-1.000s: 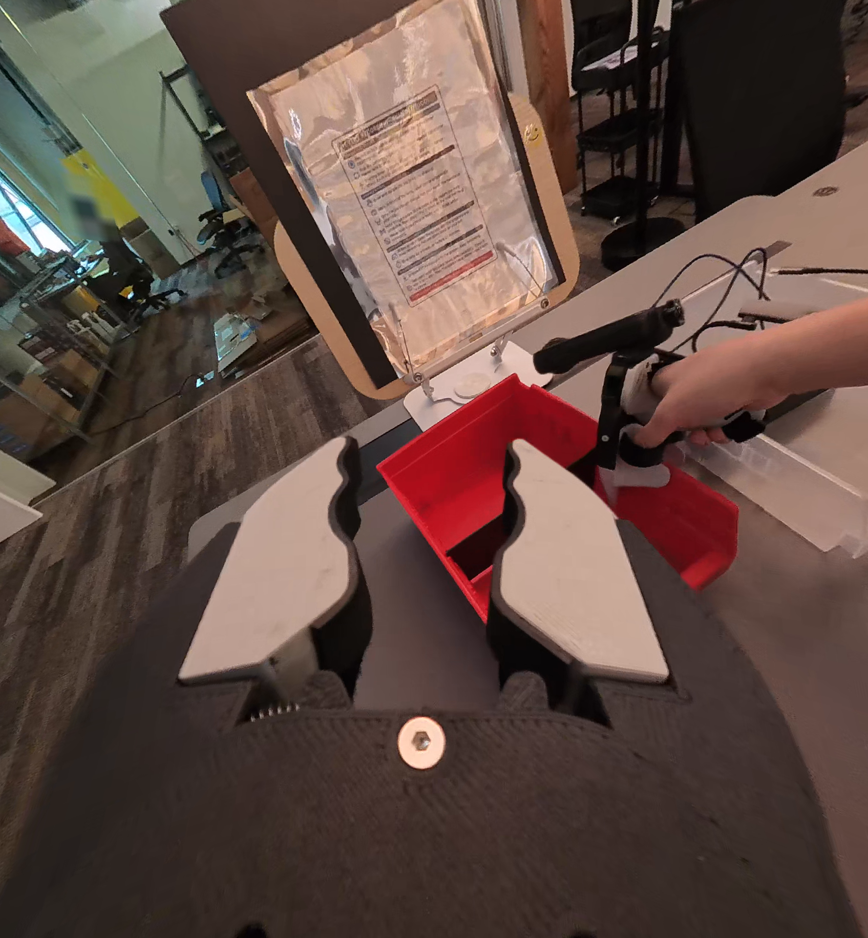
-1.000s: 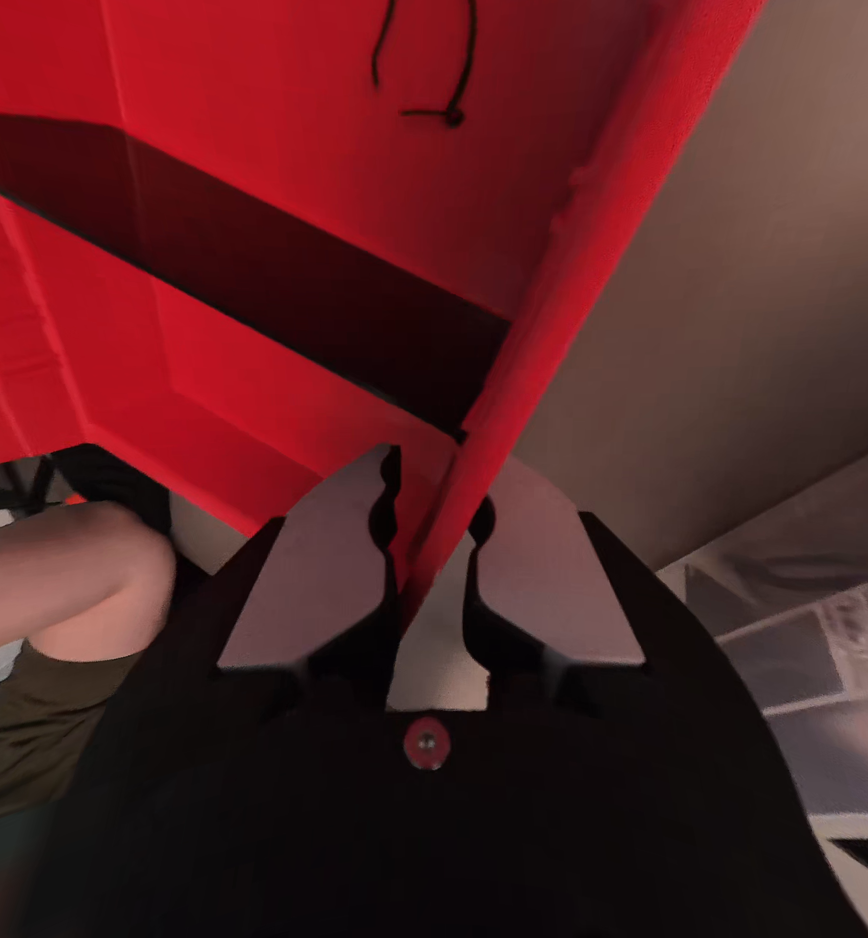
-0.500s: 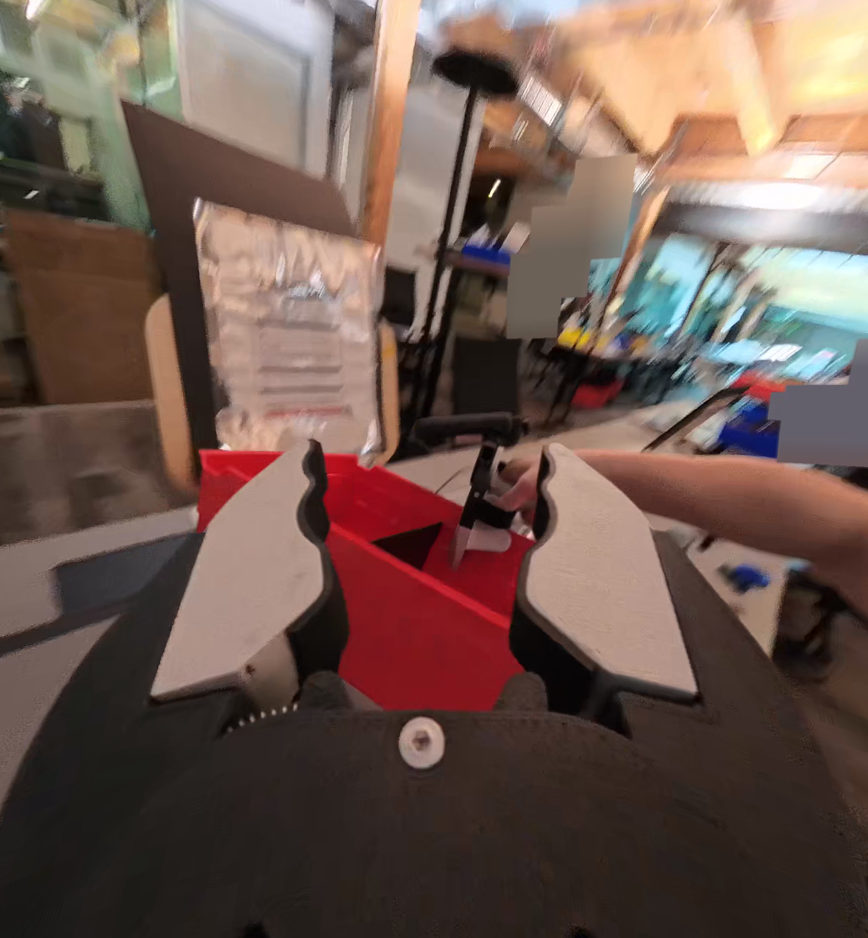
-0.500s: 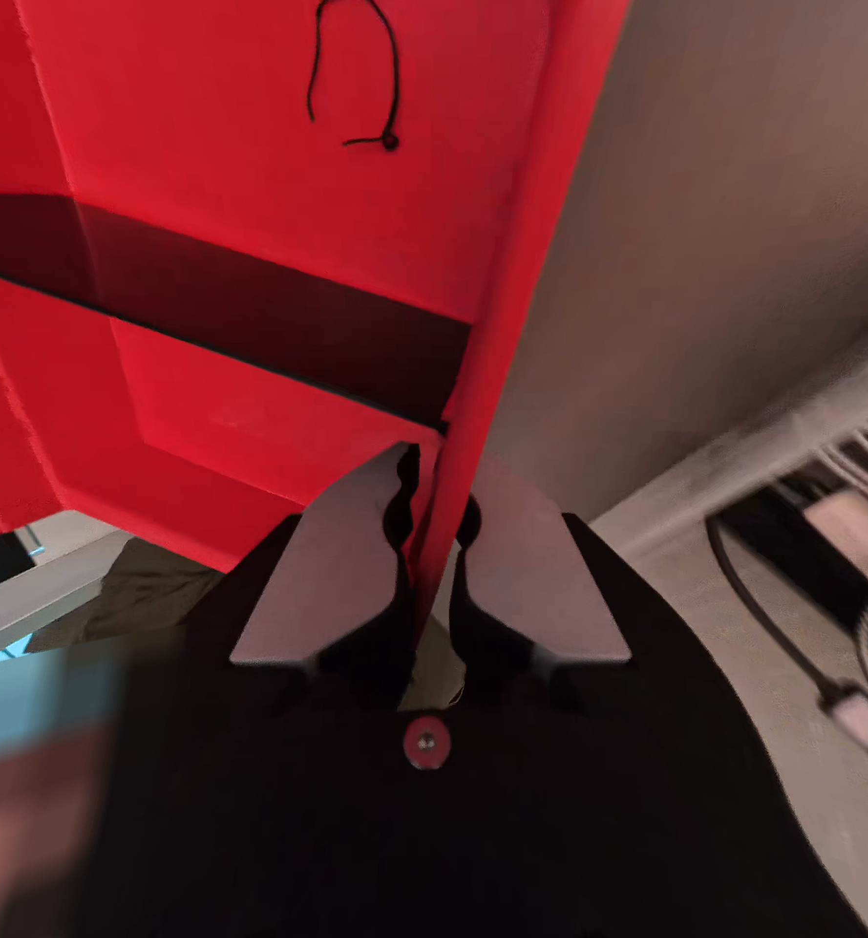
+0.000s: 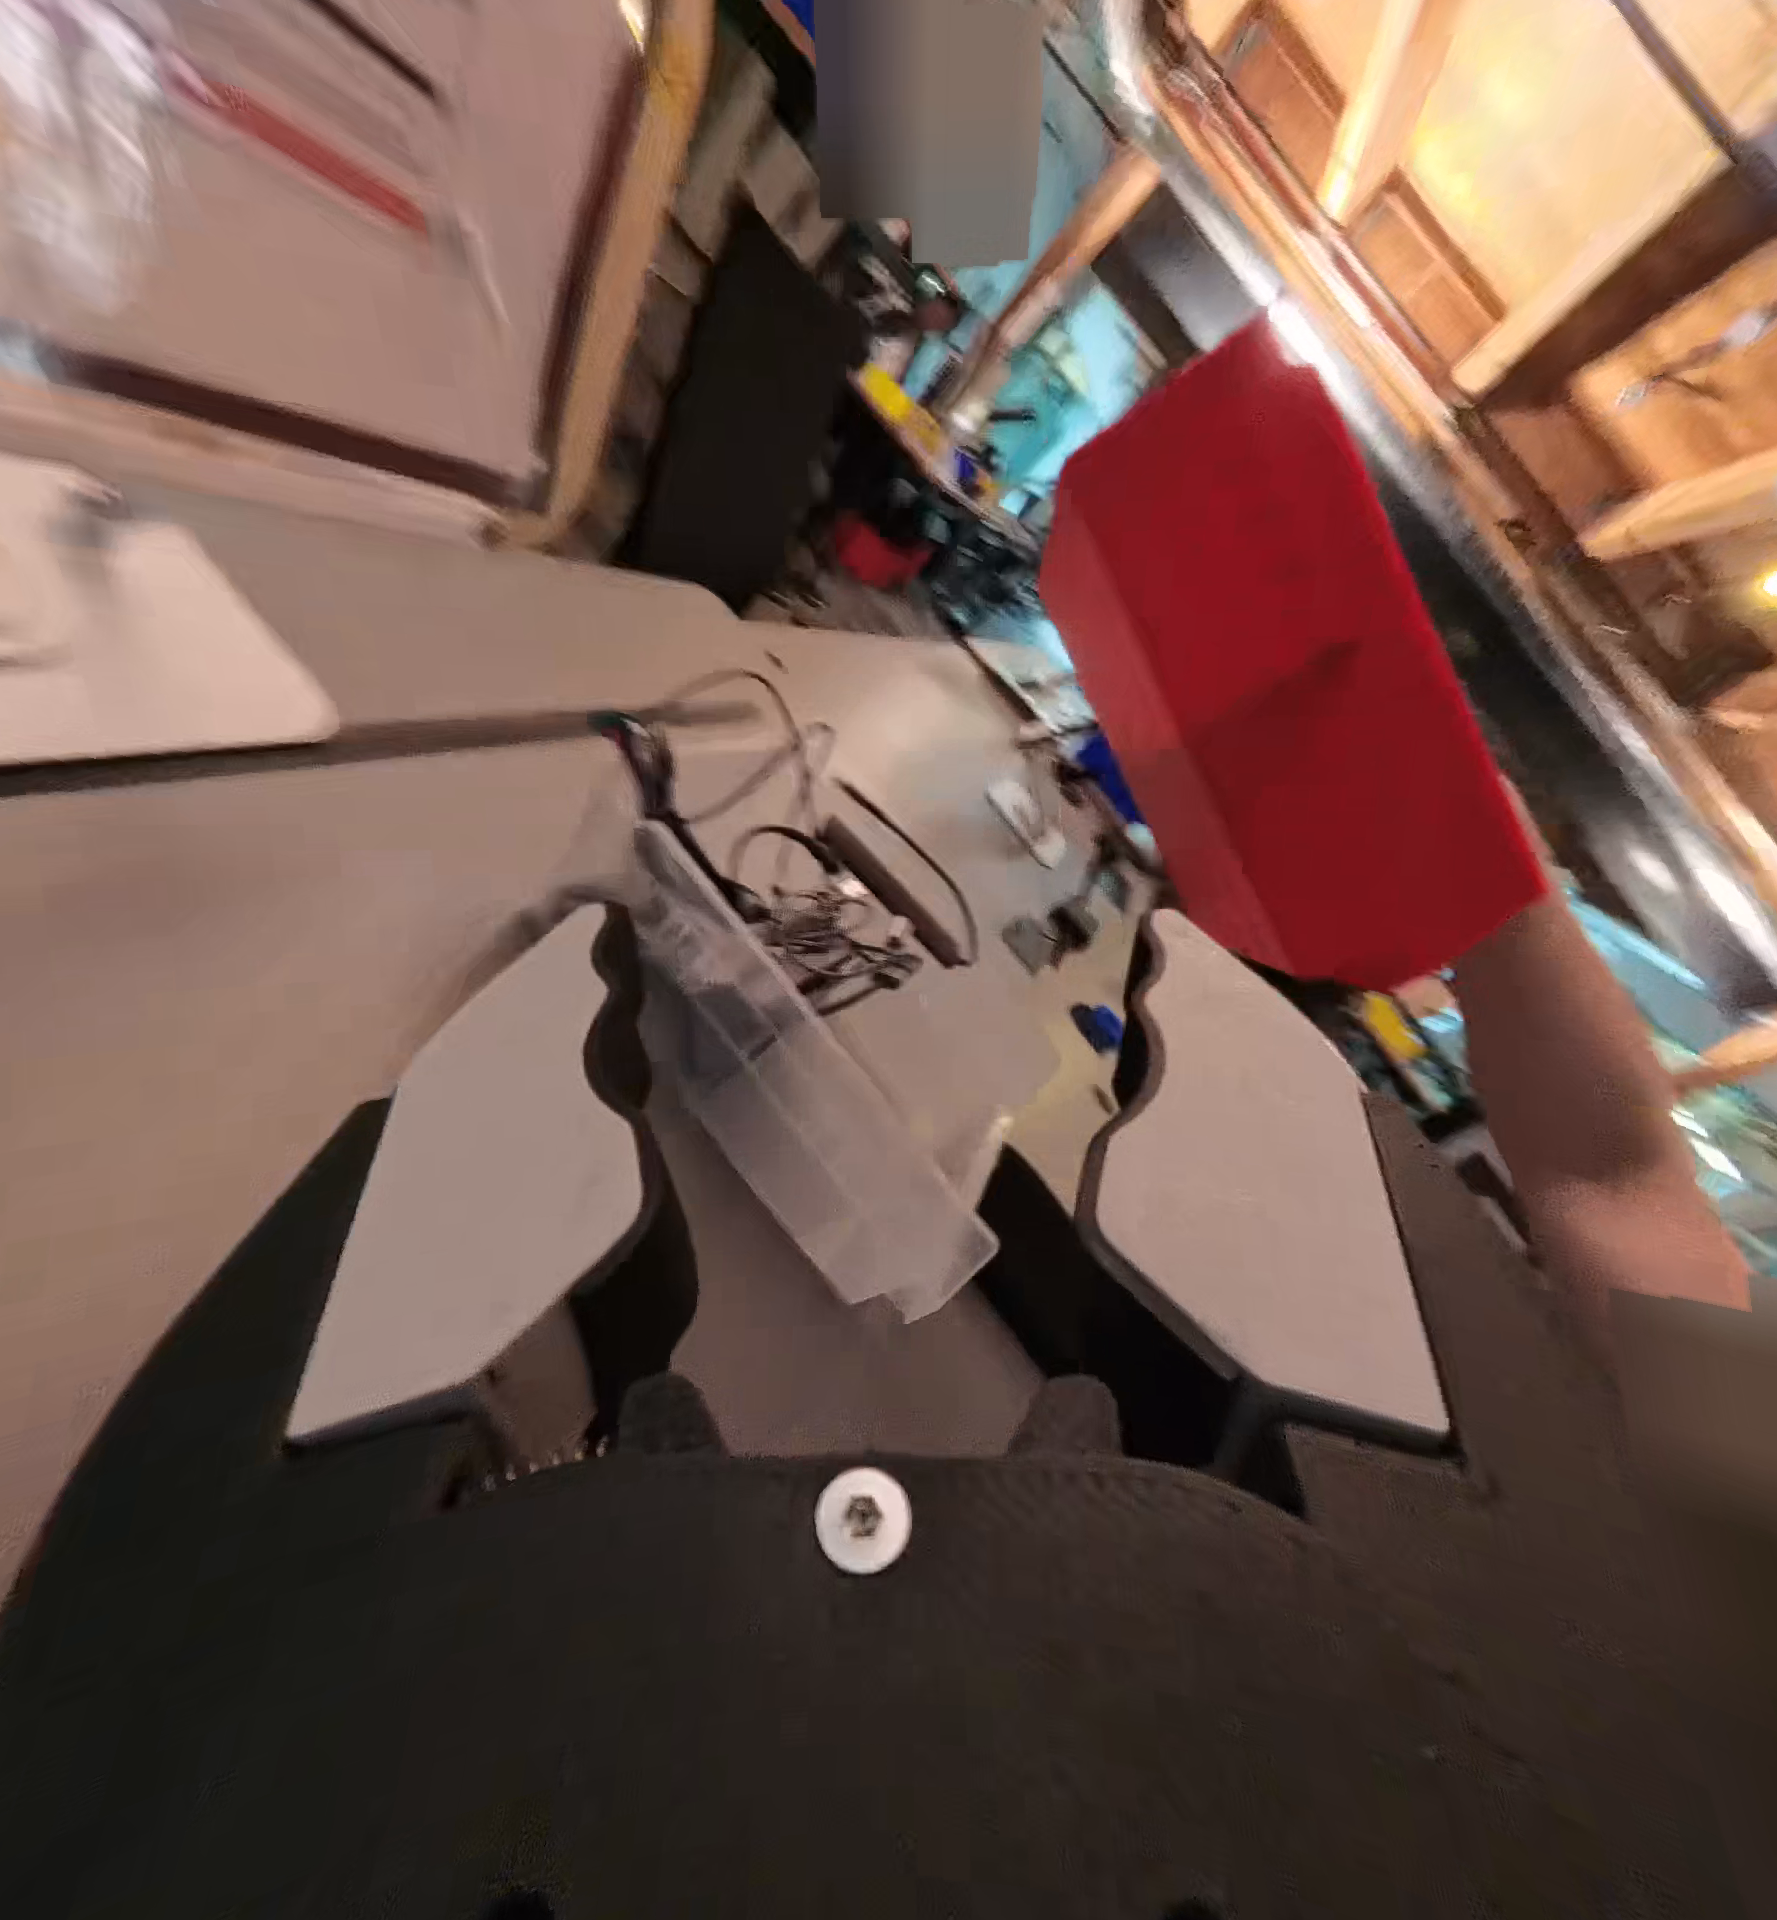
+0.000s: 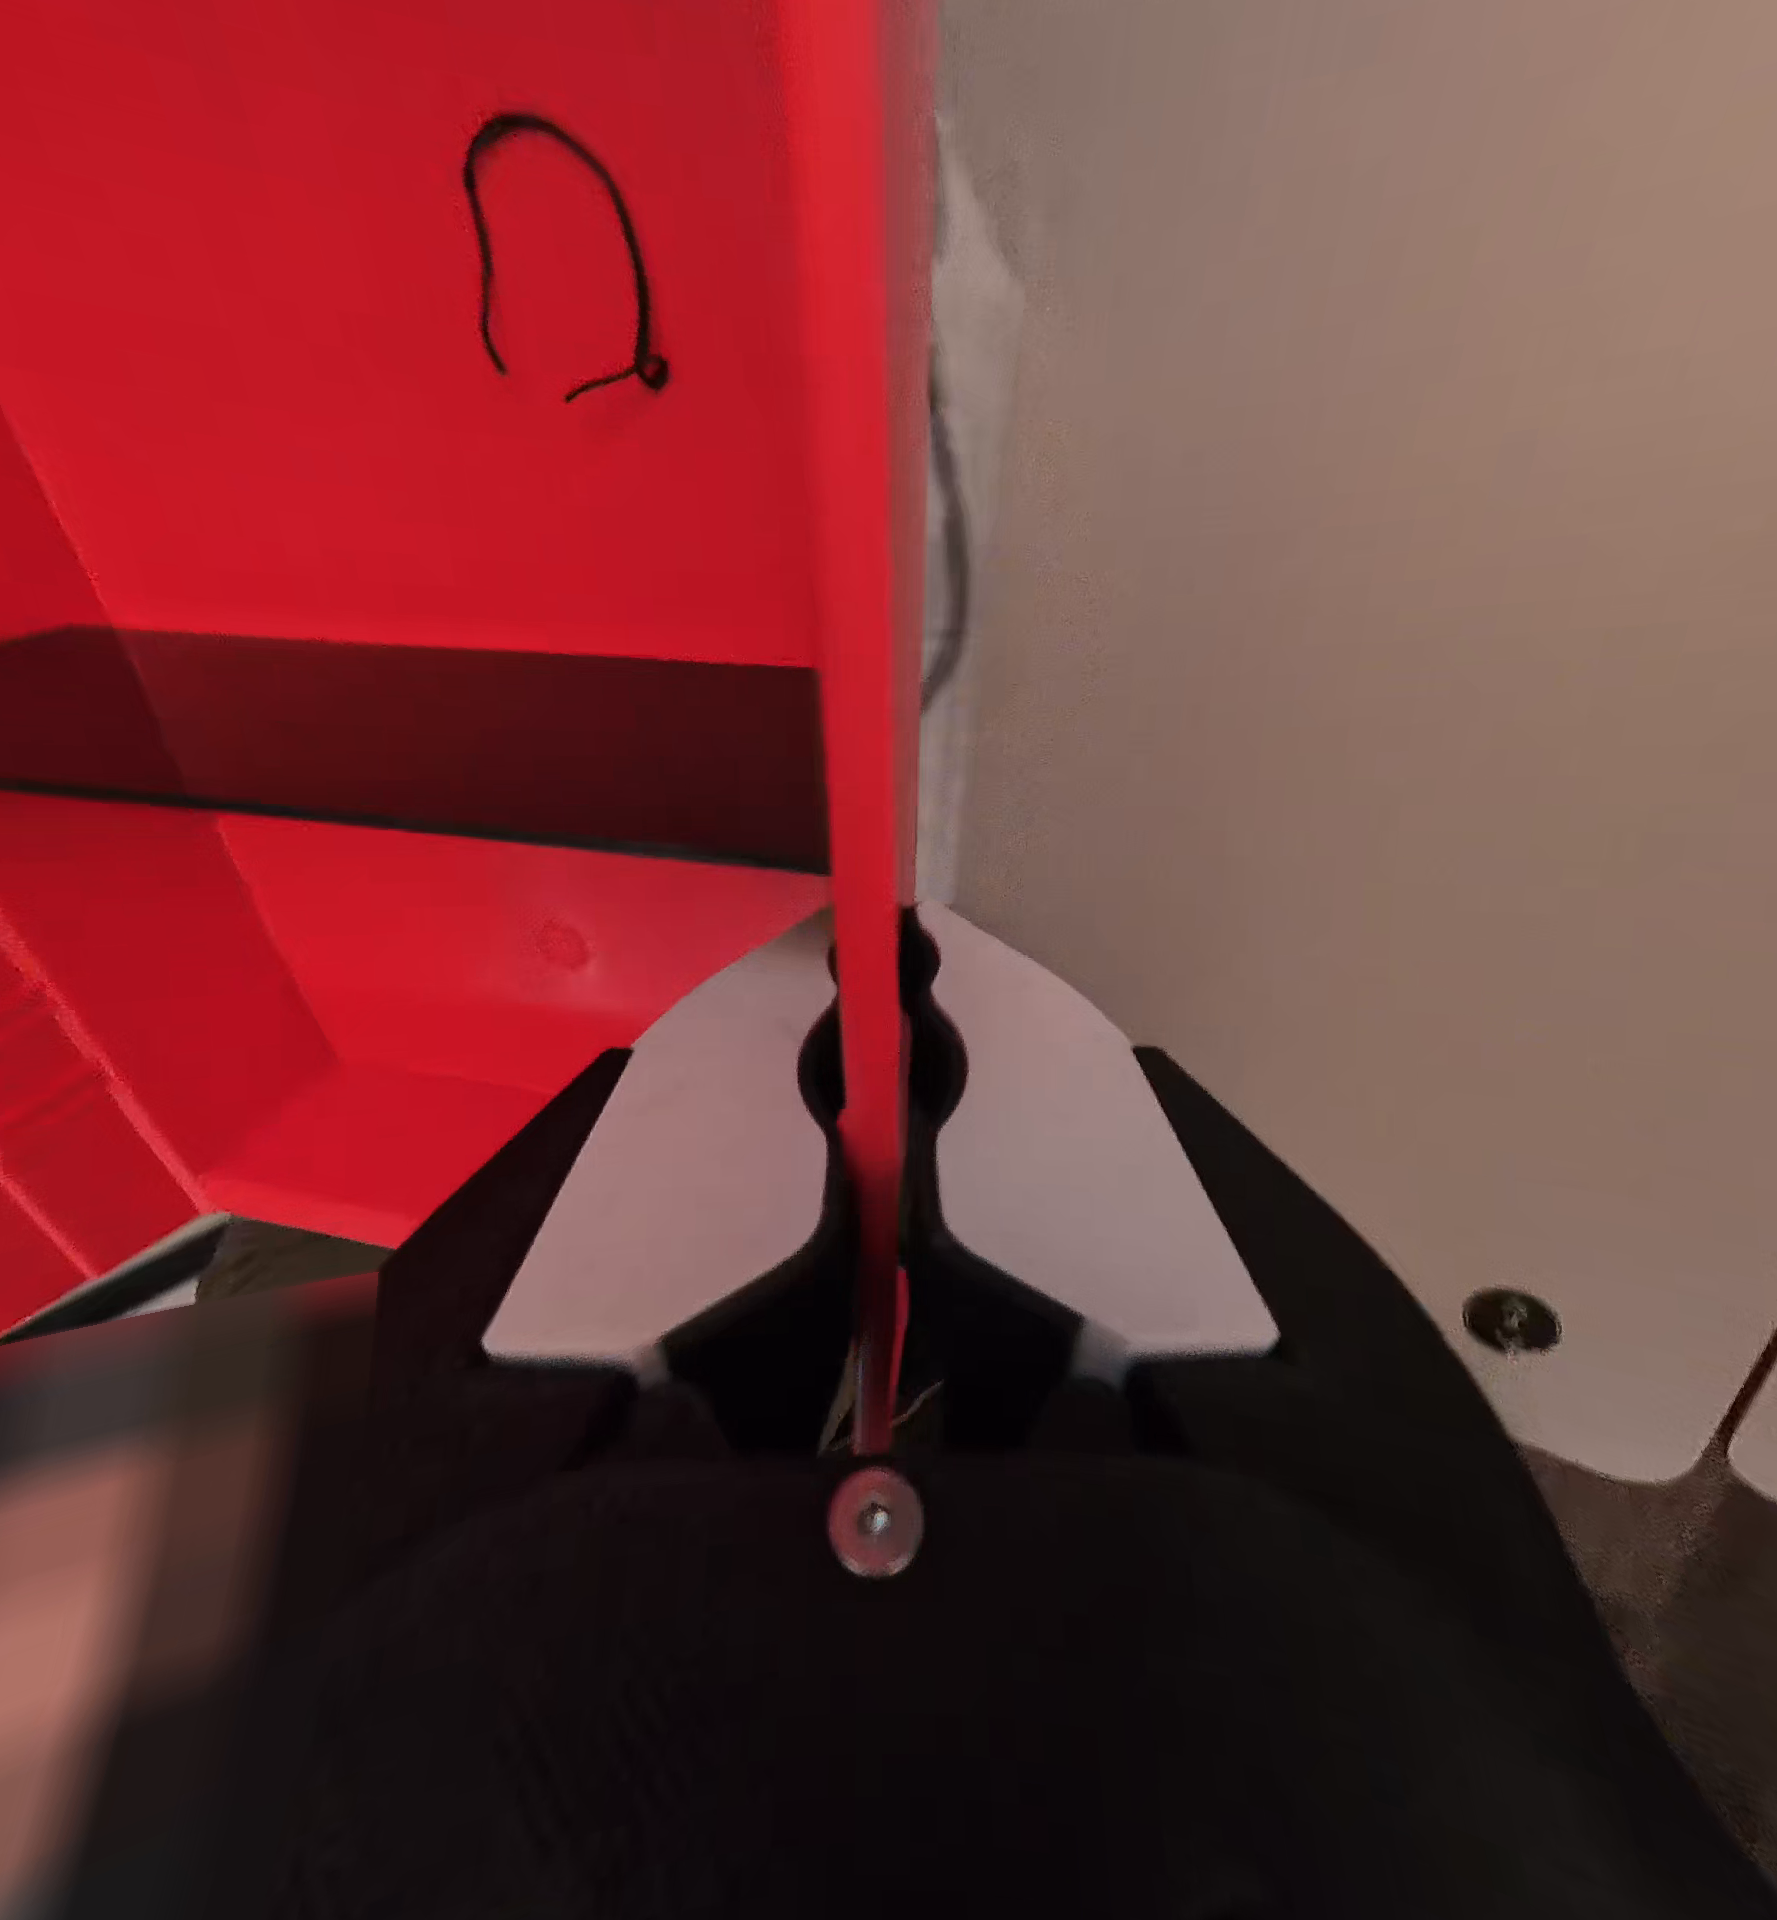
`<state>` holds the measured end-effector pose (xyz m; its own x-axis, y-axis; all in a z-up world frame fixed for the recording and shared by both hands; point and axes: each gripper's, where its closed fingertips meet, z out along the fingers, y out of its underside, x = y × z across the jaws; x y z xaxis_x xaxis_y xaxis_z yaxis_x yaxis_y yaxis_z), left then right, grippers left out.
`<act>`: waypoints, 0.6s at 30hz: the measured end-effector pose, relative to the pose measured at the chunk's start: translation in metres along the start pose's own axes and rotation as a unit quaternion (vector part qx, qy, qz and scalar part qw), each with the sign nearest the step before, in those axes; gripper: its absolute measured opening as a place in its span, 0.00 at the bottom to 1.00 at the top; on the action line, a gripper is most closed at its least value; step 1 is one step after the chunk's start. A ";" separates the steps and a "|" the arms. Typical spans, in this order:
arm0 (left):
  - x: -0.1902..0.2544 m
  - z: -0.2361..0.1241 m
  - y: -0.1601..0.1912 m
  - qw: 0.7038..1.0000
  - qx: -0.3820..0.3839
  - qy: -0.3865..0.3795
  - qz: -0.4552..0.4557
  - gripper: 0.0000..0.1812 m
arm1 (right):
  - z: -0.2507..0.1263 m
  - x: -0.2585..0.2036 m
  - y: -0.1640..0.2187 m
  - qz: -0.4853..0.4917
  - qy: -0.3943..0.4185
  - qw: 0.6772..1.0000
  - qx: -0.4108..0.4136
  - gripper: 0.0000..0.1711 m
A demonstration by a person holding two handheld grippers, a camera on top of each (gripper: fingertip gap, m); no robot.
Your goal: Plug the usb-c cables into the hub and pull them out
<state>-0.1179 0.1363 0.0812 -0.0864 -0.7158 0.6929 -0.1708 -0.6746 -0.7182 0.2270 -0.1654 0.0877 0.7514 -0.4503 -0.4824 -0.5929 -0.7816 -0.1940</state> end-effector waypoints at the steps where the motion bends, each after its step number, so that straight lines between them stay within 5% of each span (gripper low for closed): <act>1: 0.002 0.025 0.013 0.999 -0.015 0.040 -0.013 0.47 | -0.004 0.021 0.010 0.026 0.000 1.000 0.006 0.04; 3: -0.002 0.071 0.049 0.993 -0.067 0.082 -0.053 0.47 | -0.007 0.060 0.034 0.070 -0.002 0.997 0.013 0.03; 7: -0.028 0.128 0.113 0.988 -0.154 0.011 -0.012 0.57 | -0.004 0.131 0.078 0.141 0.011 0.989 0.031 0.05; 11: -0.030 0.151 0.151 0.978 -0.202 -0.043 0.030 0.63 | 0.007 0.188 0.114 0.196 0.030 0.979 0.044 0.05; 18: -0.036 0.163 0.204 0.948 -0.300 -0.082 0.070 0.58 | 0.023 0.226 0.148 0.230 0.025 0.972 0.039 0.06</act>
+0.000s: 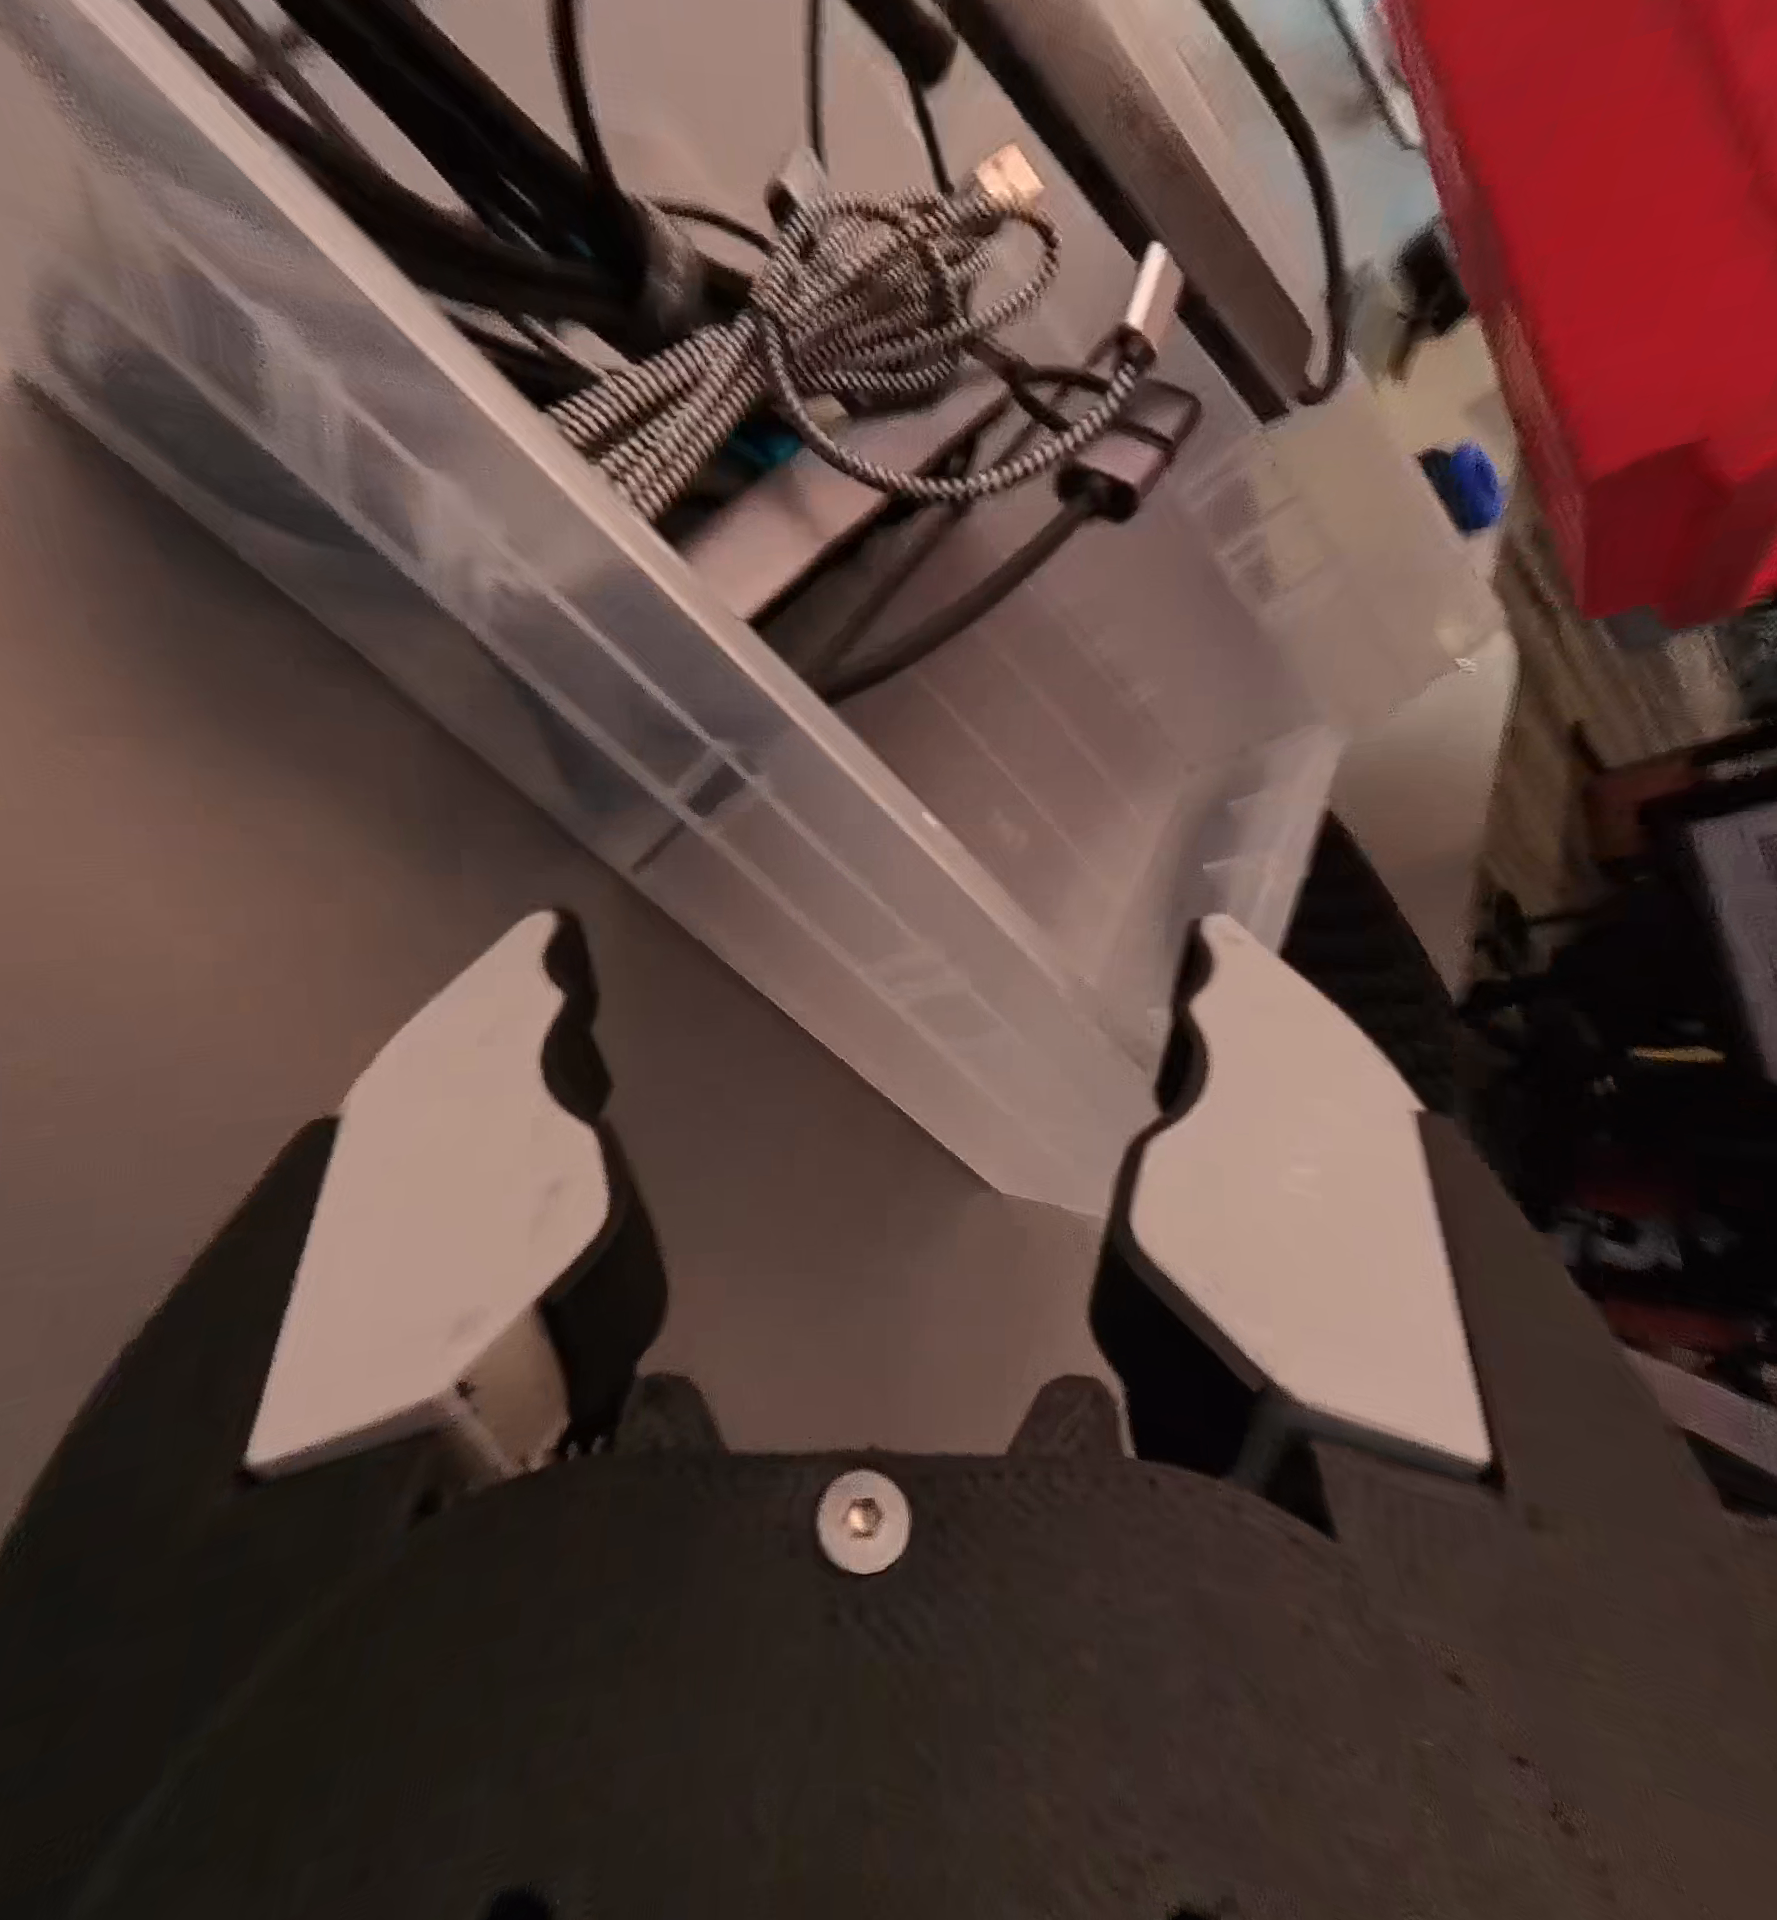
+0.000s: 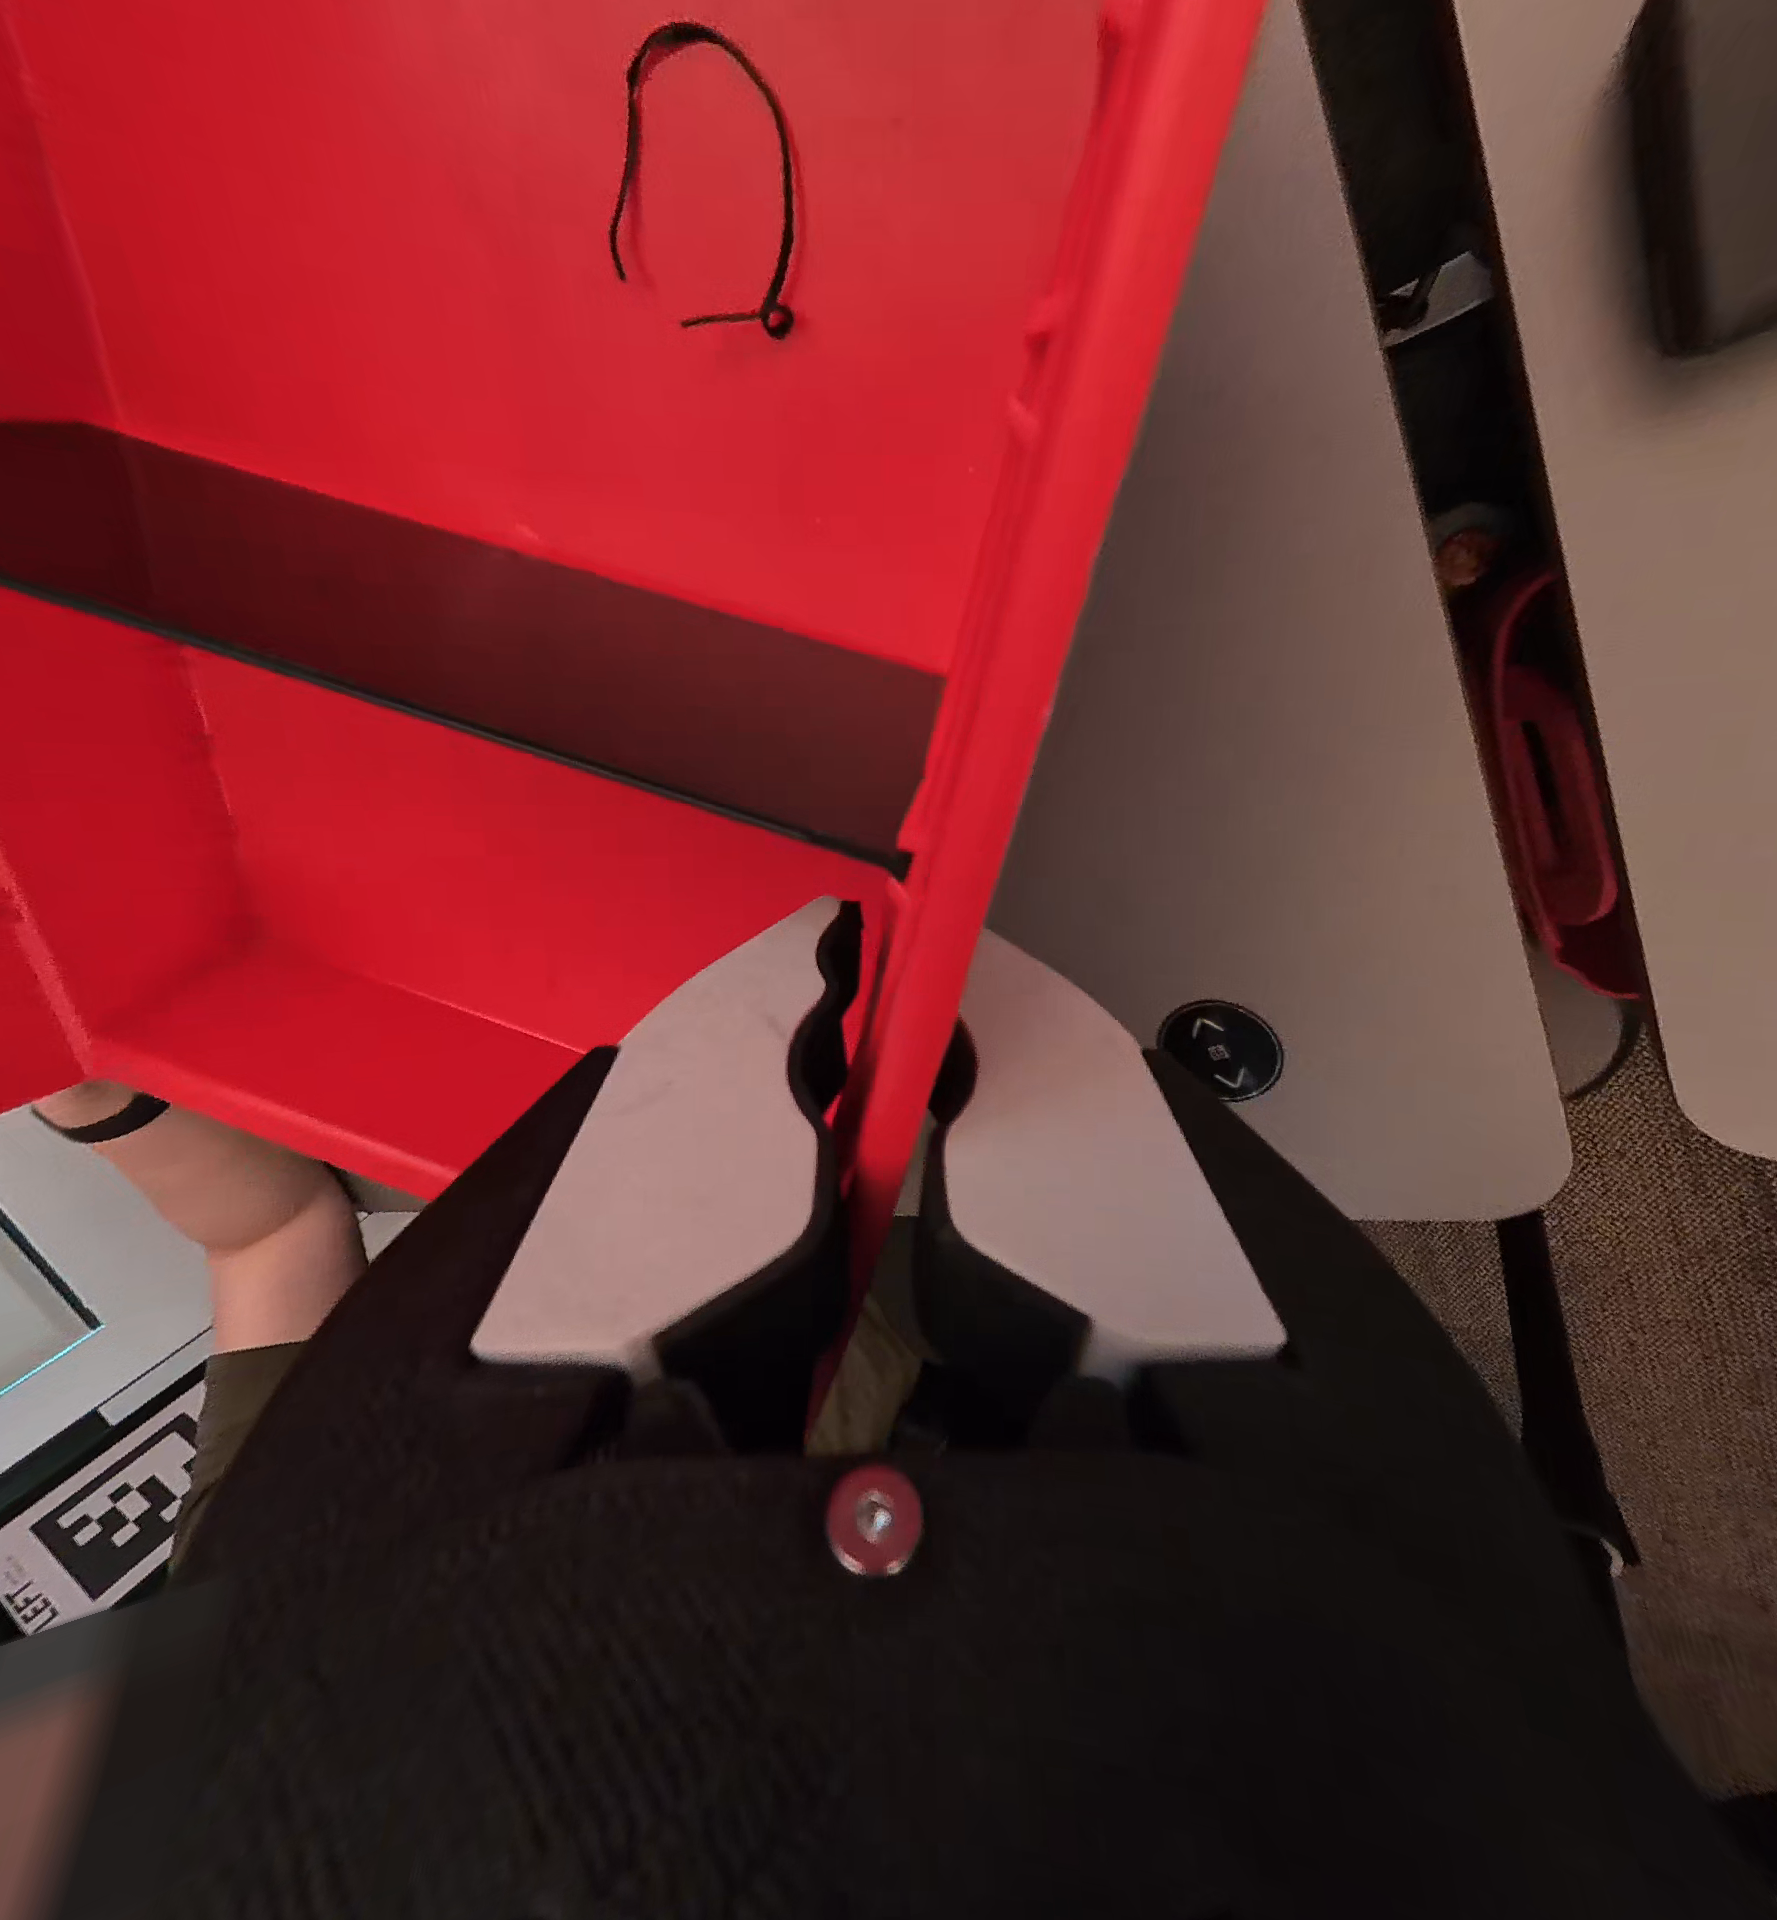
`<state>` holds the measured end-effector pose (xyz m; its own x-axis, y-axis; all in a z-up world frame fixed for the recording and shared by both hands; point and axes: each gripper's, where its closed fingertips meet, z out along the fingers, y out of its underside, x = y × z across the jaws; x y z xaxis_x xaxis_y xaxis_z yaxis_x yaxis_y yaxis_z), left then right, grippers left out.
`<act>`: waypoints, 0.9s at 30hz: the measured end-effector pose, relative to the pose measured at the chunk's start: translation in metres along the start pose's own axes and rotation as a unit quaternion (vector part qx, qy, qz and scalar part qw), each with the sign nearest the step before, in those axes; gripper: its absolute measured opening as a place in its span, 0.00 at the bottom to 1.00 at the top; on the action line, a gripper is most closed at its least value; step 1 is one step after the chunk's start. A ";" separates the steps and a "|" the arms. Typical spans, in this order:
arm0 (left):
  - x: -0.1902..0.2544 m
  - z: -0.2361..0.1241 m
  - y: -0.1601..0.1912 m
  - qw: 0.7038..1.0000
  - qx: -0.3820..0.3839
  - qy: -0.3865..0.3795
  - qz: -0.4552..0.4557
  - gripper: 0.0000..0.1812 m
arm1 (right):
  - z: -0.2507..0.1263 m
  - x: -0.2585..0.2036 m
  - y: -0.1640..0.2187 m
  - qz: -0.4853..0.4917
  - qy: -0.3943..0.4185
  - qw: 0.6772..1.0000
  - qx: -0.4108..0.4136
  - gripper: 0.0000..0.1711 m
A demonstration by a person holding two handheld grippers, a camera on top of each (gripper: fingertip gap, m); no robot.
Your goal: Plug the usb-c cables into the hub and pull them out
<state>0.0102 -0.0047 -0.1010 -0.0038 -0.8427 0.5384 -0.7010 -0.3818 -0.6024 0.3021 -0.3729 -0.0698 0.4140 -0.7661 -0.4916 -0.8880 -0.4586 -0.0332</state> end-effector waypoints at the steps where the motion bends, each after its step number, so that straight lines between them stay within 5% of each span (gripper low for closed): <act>1: 0.006 0.002 0.005 0.999 -0.014 0.027 -0.020 0.51 | 0.002 0.001 0.001 0.000 -0.001 1.000 -0.001 0.06; 4: 0.021 -0.002 0.011 0.992 -0.055 0.094 -0.058 0.35 | 0.008 0.000 0.004 -0.010 0.001 1.000 -0.008 0.07; 11: -0.016 -0.050 0.016 0.992 -0.120 0.027 0.003 0.19 | 0.034 -0.021 0.011 -0.050 0.001 0.998 -0.035 0.08; 21: -0.144 -0.204 0.041 0.978 -0.103 -0.168 -0.073 0.05 | 0.085 -0.083 0.021 -0.133 0.006 0.987 -0.090 0.09; 27: -0.180 -0.306 0.102 0.965 -0.033 -0.164 -0.201 0.07 | 0.120 -0.129 0.032 -0.176 0.004 0.975 -0.133 0.09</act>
<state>-0.2789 0.2246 -0.0795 0.4967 -0.7106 0.4984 -0.6424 -0.6871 -0.3395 0.1959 -0.2349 -0.1121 0.6866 -0.5429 -0.4836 -0.6077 -0.7937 0.0282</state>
